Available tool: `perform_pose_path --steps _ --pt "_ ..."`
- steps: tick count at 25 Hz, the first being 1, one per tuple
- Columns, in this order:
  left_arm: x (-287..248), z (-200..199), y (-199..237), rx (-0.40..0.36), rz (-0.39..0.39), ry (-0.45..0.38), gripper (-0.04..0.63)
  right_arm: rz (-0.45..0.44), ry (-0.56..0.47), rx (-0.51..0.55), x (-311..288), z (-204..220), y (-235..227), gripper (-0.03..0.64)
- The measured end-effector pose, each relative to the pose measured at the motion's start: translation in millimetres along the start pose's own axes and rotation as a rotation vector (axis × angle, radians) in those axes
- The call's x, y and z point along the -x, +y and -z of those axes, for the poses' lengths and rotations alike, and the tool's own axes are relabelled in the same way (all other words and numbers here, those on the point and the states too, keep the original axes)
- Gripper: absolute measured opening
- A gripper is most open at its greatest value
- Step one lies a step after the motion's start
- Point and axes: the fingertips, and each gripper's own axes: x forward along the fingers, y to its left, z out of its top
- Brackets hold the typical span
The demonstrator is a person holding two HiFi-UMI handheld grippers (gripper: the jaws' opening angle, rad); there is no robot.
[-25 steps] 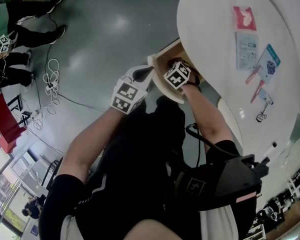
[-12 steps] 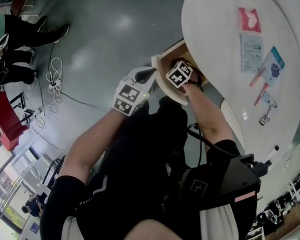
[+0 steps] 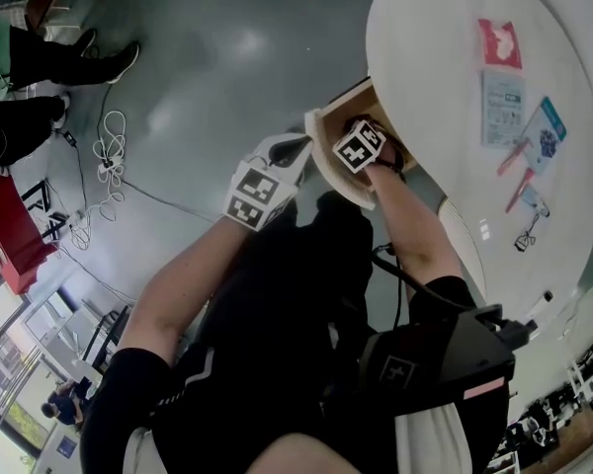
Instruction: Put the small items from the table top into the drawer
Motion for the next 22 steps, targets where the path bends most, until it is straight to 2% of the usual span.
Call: perform_pose_path --steps 3,6,13,22 --pt "3 0 1 0.003 0.0 -0.001 0.0 -0.005 0.002 -0.001 1 -1 1 0.037" --pt "4 -1 1 -0.001 0.0 -0.003 0.0 -0.008 -0.011 0.004 4 -3 5 0.094" --pt "12 -18 4 -0.022 -0.009 -0.04 0.0 0.032 -0.094 -0.002 31 -20 7 0.06" --pt "38 -58 -6 -0.037 -0.002 -0.113 0.0 0.056 -0.218 0.006 99 -46 21 0.003"
